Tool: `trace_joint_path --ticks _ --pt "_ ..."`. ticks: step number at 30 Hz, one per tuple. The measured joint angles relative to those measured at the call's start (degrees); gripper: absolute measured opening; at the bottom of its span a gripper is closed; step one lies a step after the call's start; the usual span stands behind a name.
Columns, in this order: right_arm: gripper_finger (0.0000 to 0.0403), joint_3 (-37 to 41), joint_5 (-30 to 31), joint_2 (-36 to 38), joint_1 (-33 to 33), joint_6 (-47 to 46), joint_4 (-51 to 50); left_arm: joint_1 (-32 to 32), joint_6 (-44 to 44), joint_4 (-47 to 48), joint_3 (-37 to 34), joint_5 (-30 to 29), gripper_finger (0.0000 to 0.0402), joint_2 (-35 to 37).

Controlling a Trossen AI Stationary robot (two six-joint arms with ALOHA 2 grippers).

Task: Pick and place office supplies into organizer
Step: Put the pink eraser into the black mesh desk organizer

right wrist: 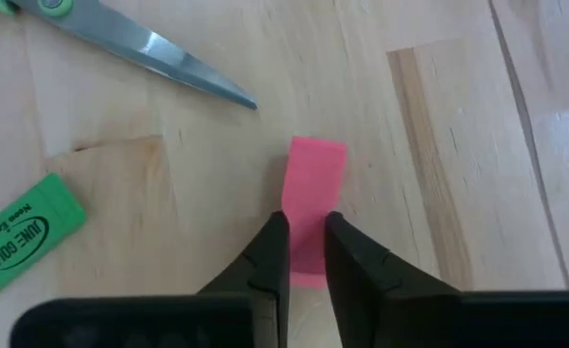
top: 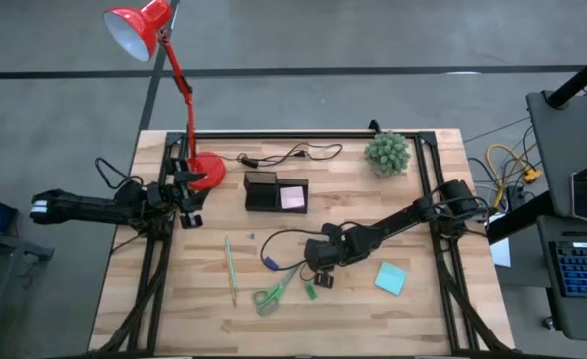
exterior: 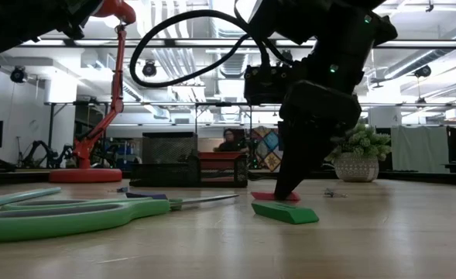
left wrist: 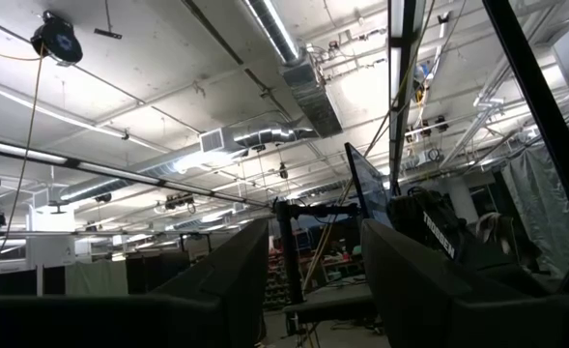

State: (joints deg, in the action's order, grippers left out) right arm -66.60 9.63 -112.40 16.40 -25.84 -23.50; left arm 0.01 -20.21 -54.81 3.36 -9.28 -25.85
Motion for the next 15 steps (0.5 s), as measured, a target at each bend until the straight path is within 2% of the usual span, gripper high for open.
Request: trace_joint_path --ticks 7,15 --pt "0.0051 -0.7 -0.01 -0.01 -0.17 1.1 -0.38 -0.02 0.0 0.0 0.0 0.0 0.0155 0.0" --pt "0.0042 -1.33 0.04 0.46 -0.29 3.6 -0.76 0.0 0.0 0.02 0.0 0.0 0.0155 0.0"
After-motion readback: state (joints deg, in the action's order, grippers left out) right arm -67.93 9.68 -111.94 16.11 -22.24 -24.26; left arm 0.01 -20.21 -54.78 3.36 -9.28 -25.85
